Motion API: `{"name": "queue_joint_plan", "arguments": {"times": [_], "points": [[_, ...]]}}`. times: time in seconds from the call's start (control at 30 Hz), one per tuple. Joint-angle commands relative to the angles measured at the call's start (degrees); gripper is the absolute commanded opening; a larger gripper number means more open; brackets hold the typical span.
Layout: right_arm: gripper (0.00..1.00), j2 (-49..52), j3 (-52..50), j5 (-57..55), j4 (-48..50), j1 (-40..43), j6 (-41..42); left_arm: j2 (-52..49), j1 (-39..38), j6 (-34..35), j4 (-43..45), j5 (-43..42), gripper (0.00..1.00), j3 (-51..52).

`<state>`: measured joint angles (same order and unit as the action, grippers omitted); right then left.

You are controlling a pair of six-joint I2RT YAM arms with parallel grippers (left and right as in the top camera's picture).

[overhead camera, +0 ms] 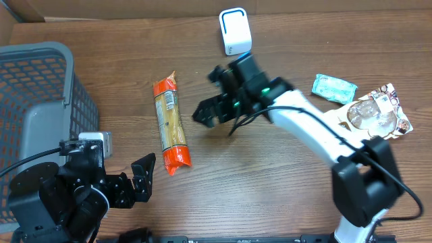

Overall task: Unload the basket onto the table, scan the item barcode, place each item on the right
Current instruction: 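Move the right gripper to the orange-capped spaghetti pack and grasp it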

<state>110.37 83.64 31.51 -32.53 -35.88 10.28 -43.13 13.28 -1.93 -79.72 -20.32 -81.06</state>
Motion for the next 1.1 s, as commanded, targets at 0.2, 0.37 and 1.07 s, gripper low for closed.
{"name": "queue_joint_plan", "arguments": {"times": [0.2, 0.37, 1.07], "points": [[0.99, 7.6, 0.9, 0.7, 9.1, -4.4, 3.6, 0.0, 0.2, -0.9, 0.2, 0.2, 0.99, -0.6], [0.99, 11.0, 0.9, -0.3, 14.1, -7.3, 4.8, 0.0, 0.2, -0.9, 0.2, 0.2, 1.00, -0.6], [0.06, 16.8, 0.9, -5.7, 12.4, -11.4, 5.0, 0.0, 0.2, -0.9, 0.2, 0.2, 0.99, -0.6]]}}
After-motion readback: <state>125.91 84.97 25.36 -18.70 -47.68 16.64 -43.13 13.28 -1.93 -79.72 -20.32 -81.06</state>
